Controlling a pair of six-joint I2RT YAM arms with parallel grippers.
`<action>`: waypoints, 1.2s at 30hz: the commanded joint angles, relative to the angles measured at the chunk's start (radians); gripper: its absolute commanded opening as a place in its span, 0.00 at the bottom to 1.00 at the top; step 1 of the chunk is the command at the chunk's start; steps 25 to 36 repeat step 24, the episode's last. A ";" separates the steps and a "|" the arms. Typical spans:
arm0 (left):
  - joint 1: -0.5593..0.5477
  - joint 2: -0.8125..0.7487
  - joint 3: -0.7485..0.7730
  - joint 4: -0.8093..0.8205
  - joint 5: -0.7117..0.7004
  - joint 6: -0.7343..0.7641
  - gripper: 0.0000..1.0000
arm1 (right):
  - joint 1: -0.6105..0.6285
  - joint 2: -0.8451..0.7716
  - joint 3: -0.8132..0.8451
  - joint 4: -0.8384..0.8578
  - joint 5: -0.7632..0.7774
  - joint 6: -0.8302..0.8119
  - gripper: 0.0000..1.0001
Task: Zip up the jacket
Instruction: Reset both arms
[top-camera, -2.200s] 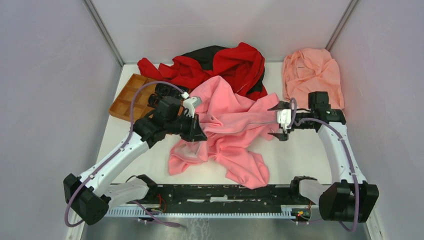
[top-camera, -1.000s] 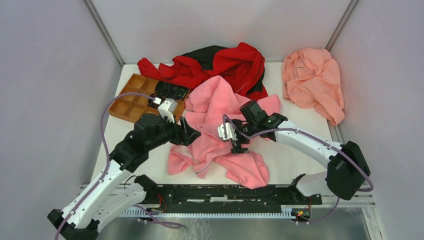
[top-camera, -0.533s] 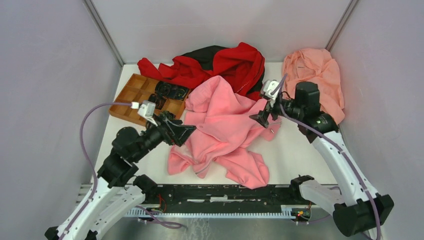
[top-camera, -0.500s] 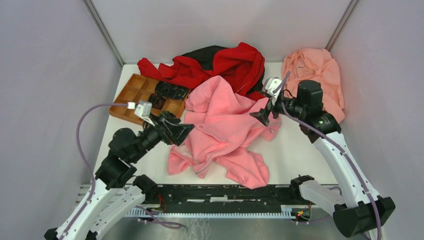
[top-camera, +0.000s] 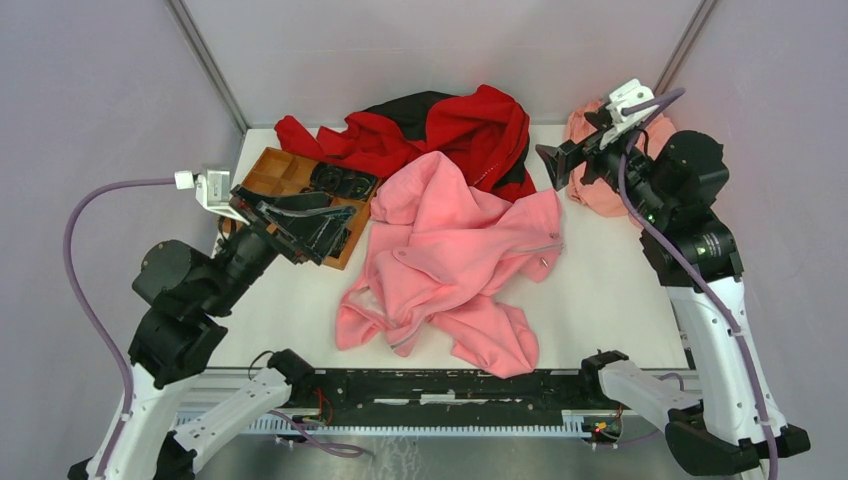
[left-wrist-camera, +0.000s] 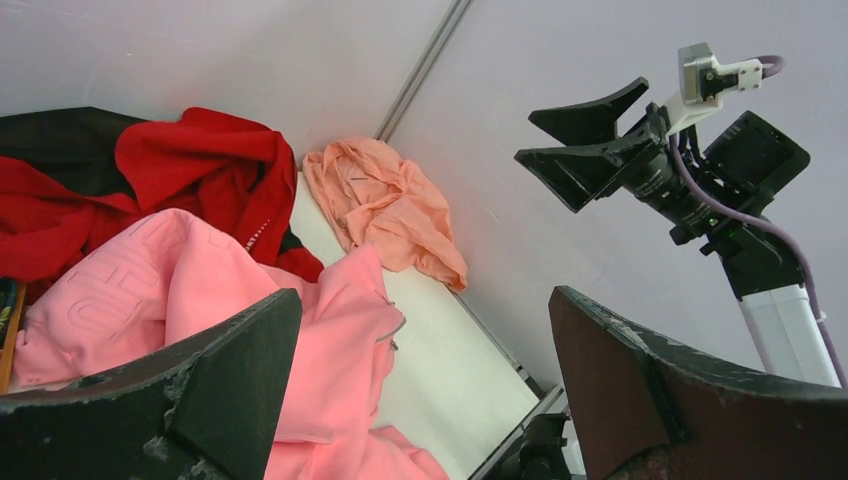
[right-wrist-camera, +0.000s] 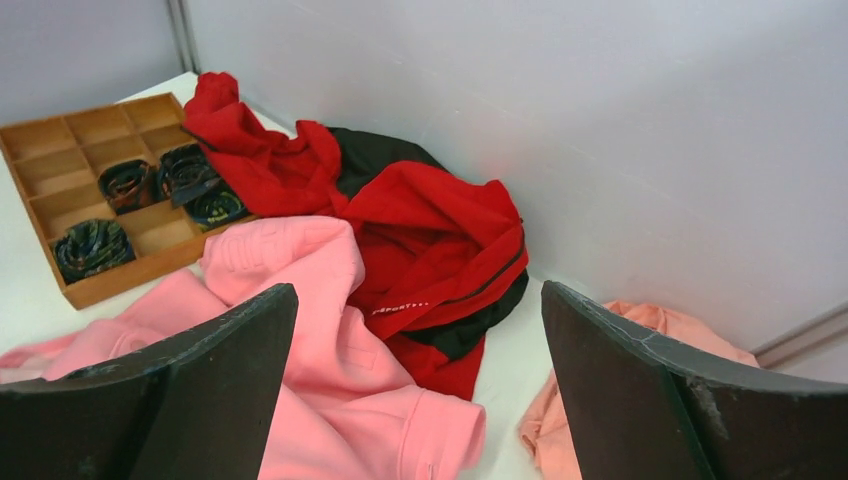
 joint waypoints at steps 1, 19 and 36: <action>0.005 0.017 0.056 -0.071 -0.001 0.038 1.00 | -0.006 0.007 0.065 -0.038 0.080 0.046 0.98; 0.005 -0.025 0.014 -0.103 0.013 0.042 1.00 | -0.082 -0.037 -0.008 -0.012 -0.036 0.076 0.98; 0.005 -0.024 -0.001 -0.116 0.020 0.055 1.00 | -0.103 -0.024 -0.002 -0.014 -0.064 0.081 0.98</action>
